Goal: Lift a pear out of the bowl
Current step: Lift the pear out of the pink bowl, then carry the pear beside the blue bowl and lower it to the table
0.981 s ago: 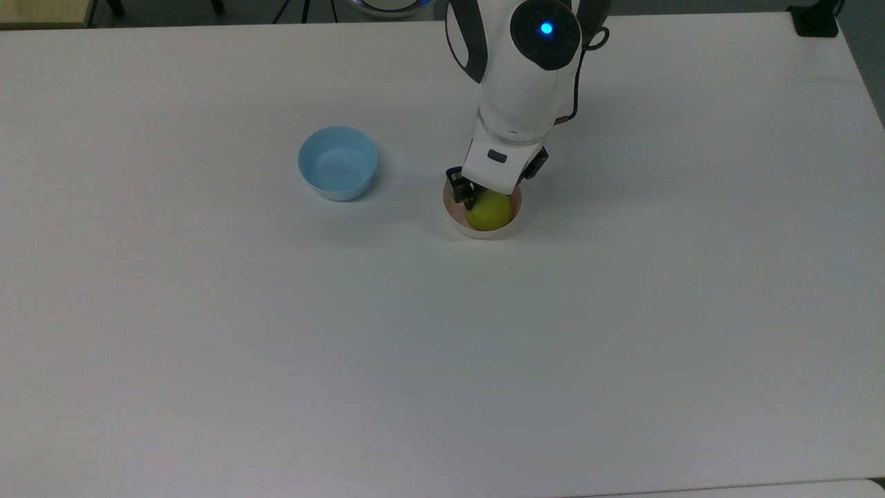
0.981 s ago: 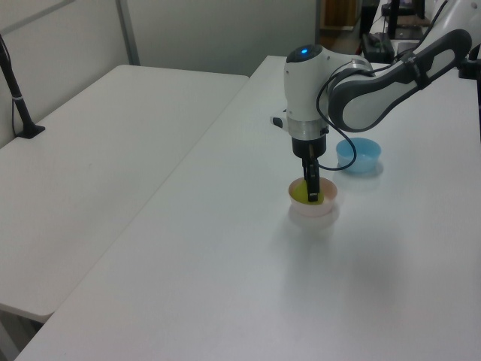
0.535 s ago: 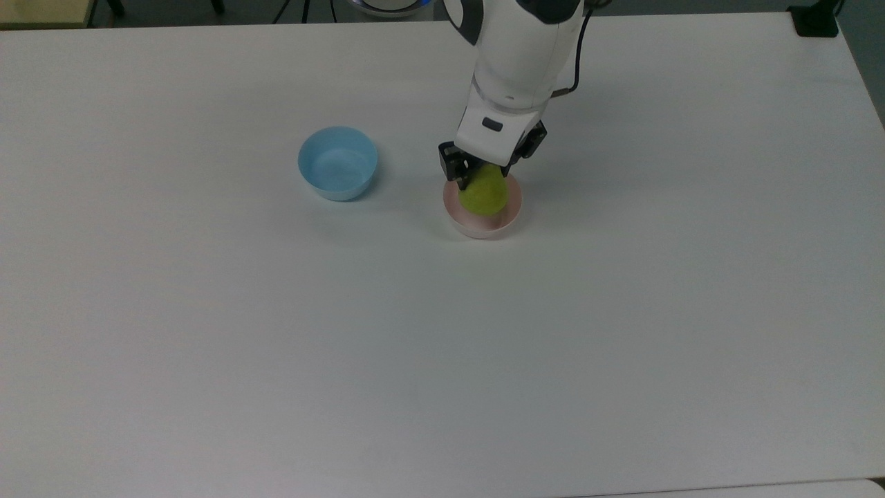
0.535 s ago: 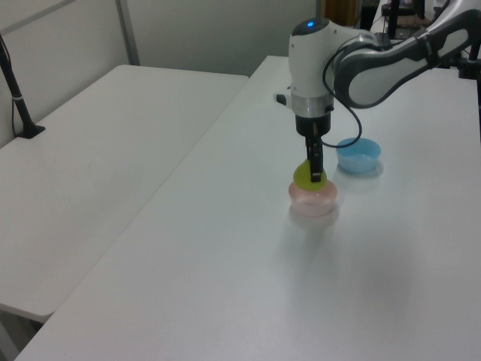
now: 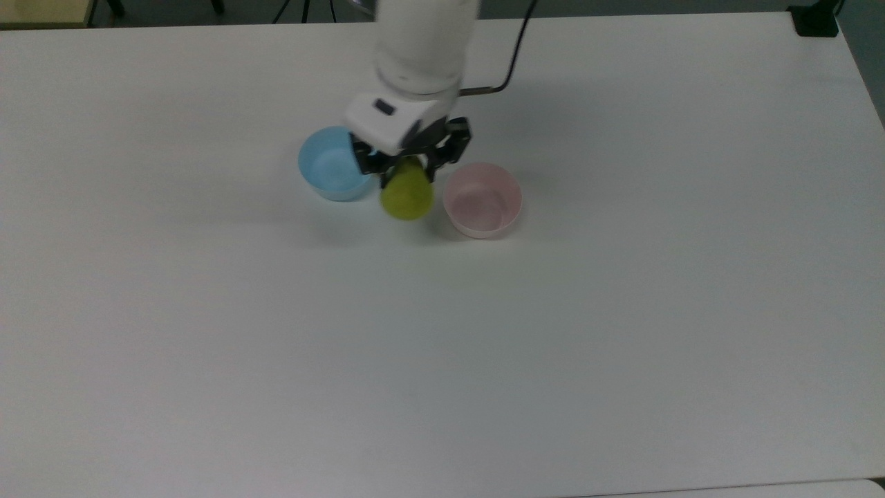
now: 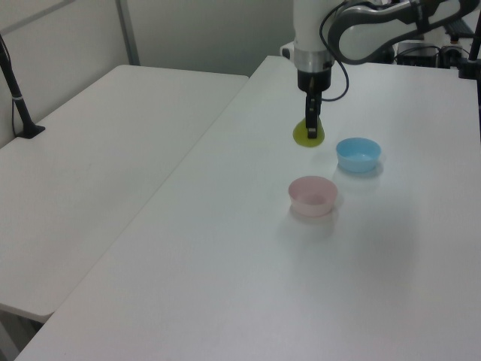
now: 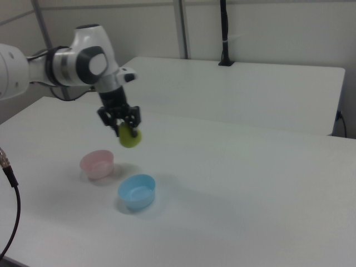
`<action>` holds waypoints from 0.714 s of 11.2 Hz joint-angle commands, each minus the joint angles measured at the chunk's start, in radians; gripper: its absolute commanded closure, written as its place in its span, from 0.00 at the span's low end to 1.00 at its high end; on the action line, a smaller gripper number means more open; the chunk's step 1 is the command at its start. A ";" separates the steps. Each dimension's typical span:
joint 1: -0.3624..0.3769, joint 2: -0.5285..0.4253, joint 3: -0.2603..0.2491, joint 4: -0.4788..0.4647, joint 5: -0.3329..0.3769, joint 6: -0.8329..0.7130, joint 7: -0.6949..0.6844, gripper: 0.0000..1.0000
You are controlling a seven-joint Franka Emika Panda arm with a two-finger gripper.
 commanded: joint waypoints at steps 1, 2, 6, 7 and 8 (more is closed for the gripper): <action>-0.103 0.051 0.002 0.008 -0.009 0.126 0.007 0.64; -0.122 0.073 0.002 0.008 -0.011 0.162 0.007 0.64; -0.144 0.121 -0.002 -0.002 -0.014 0.162 0.015 0.51; -0.148 0.121 -0.005 -0.019 -0.015 0.159 0.010 0.50; -0.147 0.121 -0.005 -0.038 -0.017 0.159 0.010 0.40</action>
